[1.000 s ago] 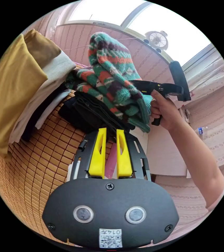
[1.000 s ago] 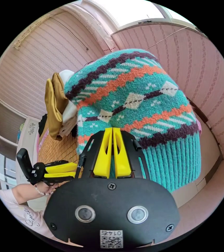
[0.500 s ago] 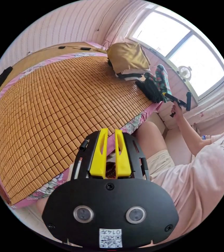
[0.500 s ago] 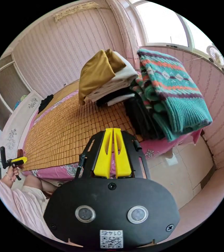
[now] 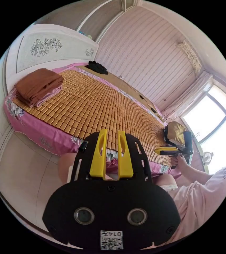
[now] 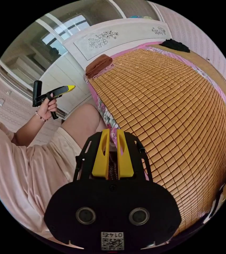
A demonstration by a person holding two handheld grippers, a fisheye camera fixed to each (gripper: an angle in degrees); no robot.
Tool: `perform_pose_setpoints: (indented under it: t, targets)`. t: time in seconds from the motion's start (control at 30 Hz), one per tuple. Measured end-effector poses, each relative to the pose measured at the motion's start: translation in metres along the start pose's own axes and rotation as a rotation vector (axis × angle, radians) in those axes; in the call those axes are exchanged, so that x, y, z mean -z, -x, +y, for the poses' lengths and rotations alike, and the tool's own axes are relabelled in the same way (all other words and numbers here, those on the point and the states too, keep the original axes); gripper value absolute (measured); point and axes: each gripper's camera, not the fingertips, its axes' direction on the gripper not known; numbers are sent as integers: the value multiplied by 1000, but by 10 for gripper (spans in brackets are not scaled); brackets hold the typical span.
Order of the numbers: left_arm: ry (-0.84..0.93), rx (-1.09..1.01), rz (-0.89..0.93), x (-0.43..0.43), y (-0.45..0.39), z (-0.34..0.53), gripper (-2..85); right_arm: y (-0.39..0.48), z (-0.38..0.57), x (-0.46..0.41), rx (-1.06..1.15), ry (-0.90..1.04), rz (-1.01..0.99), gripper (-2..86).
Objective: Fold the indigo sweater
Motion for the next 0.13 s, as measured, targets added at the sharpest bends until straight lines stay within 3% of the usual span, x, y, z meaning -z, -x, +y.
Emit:
perform_pose_setpoints:
  t: [0.13]
  targets:
    - [-96, 180, -79, 66, 94, -7, 71, 41, -122, -37, 238, 53, 91, 75]
